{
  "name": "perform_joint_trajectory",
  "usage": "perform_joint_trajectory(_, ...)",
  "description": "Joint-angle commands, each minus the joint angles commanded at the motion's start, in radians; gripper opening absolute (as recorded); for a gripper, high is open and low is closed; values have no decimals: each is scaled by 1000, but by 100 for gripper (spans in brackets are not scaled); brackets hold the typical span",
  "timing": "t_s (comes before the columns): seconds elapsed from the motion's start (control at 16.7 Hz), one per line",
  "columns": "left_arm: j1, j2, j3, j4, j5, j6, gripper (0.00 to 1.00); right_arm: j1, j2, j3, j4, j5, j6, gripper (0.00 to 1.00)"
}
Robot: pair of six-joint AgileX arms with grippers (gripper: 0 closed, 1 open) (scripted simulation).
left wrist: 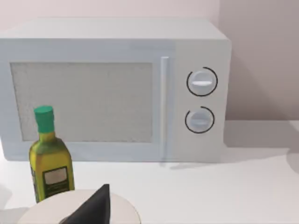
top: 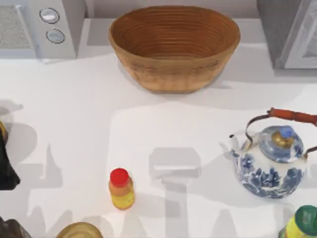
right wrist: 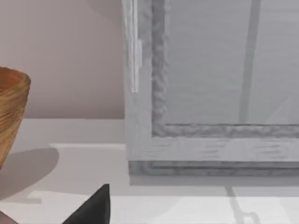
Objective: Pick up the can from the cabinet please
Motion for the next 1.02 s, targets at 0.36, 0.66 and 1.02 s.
perform_joint_trajectory(0.36, 0, 0, 0, 0, 0, 0, 100, 15, 80, 104, -20, 10, 2, 100)
perform_joint_trajectory(0.66, 0, 0, 0, 0, 0, 0, 100, 52, 338, 433, -100, 48, 4, 100)
perform_joint_trajectory(1.02, 0, 0, 0, 0, 0, 0, 100, 106, 752, 969, -234, 111, 8, 100)
